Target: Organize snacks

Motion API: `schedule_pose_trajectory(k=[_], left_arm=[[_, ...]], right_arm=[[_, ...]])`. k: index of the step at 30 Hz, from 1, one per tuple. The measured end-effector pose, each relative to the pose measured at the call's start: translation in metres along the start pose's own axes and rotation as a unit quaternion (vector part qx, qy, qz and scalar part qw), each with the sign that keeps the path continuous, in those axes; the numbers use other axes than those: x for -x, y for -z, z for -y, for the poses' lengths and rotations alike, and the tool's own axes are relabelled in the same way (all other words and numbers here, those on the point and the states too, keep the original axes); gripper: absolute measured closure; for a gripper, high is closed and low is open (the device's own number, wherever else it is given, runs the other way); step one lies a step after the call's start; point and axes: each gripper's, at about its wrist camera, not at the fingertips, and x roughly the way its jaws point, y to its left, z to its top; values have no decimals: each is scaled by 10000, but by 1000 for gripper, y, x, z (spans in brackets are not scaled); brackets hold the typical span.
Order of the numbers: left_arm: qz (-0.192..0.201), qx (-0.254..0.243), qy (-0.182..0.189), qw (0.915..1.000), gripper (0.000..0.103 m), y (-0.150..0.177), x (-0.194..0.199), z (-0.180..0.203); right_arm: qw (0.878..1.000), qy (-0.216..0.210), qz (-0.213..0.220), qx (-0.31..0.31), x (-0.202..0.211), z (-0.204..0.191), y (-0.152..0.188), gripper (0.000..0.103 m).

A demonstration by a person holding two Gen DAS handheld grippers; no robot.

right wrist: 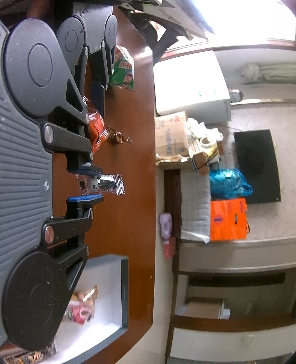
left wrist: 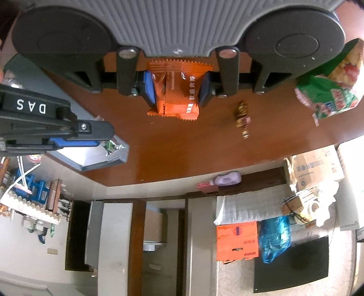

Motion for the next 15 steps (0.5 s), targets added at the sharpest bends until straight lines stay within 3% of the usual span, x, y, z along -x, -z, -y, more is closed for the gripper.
schedule_pose_trajectory(k=[15], left_arm=[[117, -189, 508, 9985, 64, -21, -14, 99]], right_arm=[[9975, 550, 187, -403, 43, 64, -2, 83]])
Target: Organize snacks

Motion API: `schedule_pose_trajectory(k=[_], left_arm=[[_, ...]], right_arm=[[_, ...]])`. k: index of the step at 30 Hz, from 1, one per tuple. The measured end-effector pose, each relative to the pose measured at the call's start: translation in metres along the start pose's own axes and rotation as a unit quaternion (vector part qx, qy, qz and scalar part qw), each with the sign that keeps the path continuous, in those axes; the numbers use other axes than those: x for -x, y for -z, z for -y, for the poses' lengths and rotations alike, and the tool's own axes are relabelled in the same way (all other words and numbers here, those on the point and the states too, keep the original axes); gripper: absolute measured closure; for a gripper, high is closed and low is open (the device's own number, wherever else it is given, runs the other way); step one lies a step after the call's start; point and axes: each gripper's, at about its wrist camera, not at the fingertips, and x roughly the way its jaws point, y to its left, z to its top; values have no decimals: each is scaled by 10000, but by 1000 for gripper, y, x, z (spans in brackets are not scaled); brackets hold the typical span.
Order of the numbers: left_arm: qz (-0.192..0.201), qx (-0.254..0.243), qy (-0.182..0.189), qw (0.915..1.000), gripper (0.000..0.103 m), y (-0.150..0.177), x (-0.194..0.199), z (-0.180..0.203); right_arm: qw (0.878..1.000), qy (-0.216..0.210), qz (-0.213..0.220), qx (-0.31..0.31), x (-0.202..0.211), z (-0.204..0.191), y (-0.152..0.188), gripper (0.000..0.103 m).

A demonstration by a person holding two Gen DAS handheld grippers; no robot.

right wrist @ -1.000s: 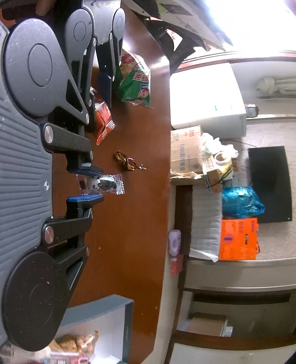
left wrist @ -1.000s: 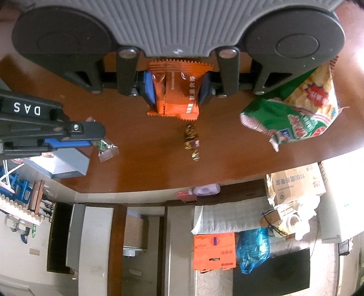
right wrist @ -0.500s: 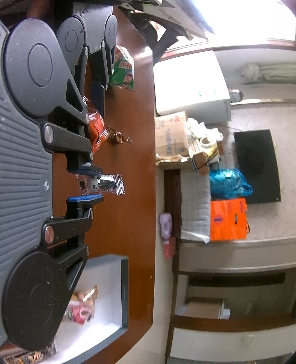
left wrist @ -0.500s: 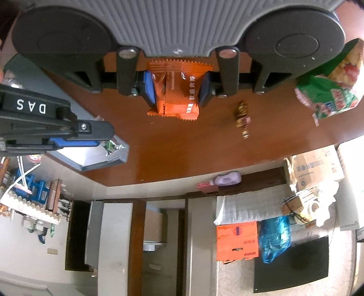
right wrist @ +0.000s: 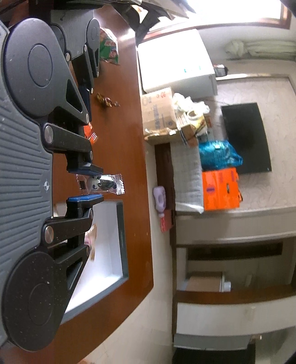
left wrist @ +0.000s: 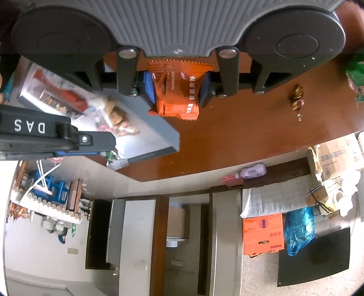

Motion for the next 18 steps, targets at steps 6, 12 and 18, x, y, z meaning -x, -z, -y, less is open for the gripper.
schedule_pose_trajectory(k=[6, 12, 18], left_arm=[[73, -59, 244, 9997, 64, -13, -7, 28], [105, -138, 554, 9983, 64, -21, -14, 67], [-10, -226, 758, 9969, 64, -15, -30, 99]], right_arm=[[9995, 256, 8, -178, 11, 25, 4, 83], [9969, 643, -27, -447, 18, 52, 13, 83], [9937, 904, -93, -651, 17, 69, 25, 83]])
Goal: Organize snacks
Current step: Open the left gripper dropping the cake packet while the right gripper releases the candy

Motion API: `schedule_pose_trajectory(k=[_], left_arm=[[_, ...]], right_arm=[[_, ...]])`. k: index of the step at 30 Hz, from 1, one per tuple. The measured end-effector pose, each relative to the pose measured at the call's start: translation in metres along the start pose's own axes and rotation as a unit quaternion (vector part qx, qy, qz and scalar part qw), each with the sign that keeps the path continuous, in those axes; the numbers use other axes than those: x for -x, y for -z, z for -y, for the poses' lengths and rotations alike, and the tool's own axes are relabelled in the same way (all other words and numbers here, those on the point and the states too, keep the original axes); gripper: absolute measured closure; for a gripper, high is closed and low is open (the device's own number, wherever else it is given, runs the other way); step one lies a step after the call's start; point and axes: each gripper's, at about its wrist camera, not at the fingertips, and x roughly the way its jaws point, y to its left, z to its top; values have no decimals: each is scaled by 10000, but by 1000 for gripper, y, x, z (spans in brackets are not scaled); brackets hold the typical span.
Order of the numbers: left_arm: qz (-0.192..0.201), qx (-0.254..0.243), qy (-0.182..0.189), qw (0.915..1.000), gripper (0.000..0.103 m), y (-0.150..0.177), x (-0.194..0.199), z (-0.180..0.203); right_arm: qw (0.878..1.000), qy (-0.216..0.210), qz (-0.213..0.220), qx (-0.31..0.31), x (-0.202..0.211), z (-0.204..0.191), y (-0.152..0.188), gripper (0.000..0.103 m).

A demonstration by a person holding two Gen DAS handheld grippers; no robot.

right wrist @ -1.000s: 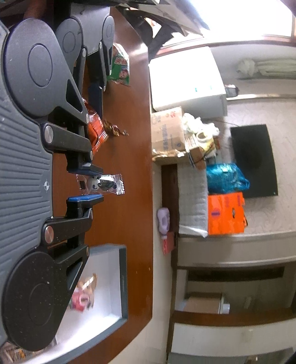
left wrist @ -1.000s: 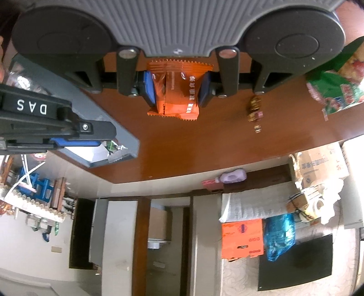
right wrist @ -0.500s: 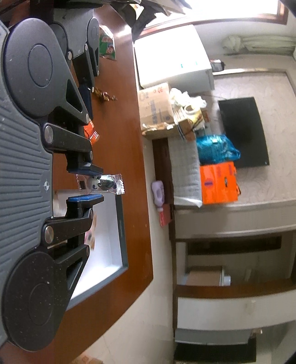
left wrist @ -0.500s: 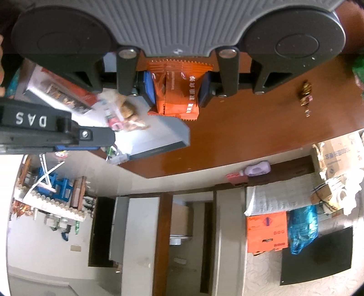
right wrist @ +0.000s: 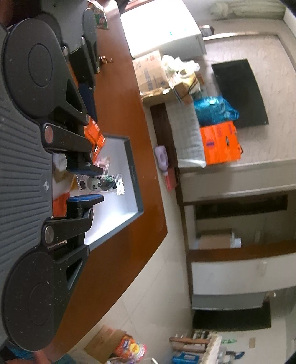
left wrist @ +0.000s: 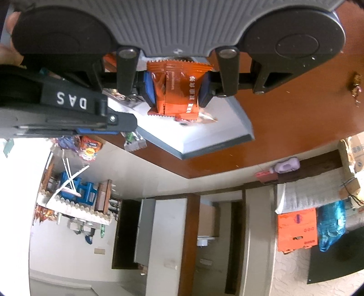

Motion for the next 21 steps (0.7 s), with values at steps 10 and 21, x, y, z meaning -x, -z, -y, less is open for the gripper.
schedule_pose_trajectory(k=[10, 21], left_arm=[[-134, -62, 162, 9998, 64, 10, -21, 19], [-172, 6, 177, 9997, 56, 13, -21, 17]], right_arm=[[9994, 218, -250, -47, -18, 6, 13, 83], [9990, 204, -339, -194, -22, 9, 18, 82]])
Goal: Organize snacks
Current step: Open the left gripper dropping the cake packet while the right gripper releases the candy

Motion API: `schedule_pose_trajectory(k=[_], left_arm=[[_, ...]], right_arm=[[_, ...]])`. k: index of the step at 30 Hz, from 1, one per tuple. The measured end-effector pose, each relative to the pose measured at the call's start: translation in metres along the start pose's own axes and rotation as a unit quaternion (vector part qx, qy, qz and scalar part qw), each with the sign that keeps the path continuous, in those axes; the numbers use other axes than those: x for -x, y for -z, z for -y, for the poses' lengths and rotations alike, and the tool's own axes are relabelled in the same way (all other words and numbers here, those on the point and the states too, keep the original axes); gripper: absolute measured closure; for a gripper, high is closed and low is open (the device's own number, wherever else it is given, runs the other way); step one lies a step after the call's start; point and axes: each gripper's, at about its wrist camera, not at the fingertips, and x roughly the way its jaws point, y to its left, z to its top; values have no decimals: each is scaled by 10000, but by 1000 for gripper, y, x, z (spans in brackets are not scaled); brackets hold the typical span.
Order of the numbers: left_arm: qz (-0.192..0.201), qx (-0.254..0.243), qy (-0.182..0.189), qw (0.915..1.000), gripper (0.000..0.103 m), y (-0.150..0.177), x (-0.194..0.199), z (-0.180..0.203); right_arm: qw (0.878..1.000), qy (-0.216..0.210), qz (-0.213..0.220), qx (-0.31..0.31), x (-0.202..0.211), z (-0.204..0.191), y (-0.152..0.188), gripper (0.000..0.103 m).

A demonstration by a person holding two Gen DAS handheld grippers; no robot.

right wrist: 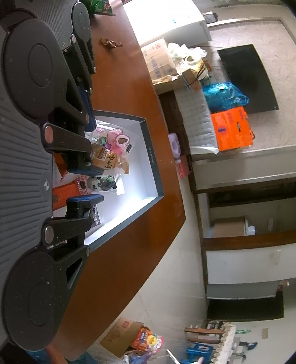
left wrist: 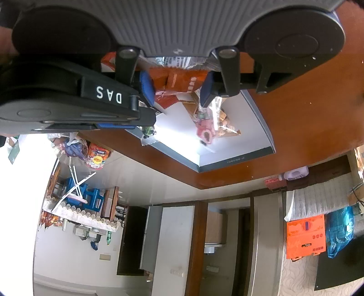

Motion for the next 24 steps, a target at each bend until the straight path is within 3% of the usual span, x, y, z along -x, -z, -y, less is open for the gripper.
schedule_pose_trajectory(k=[7, 8, 11, 13, 24], left_arm=[[96, -22, -101, 9999, 41, -2, 7, -2], [114, -10, -120, 9999, 37, -1, 9, -3], [197, 57, -148, 9997, 21, -2, 14, -6], [296, 54, -206, 9993, 16, -2, 18, -5], [406, 77, -211, 9989, 13, -4, 34, -8]], right_arm=[[9999, 17, 82, -74, 3, 3, -1, 76], [9999, 47, 111, -65, 4, 2, -1, 73], [9996, 146, 253, -53, 9, 1, -1, 50], [9993, 150, 337, -22, 12, -1, -2, 46], [9977, 227, 638, 81, 23, -7, -4, 32]])
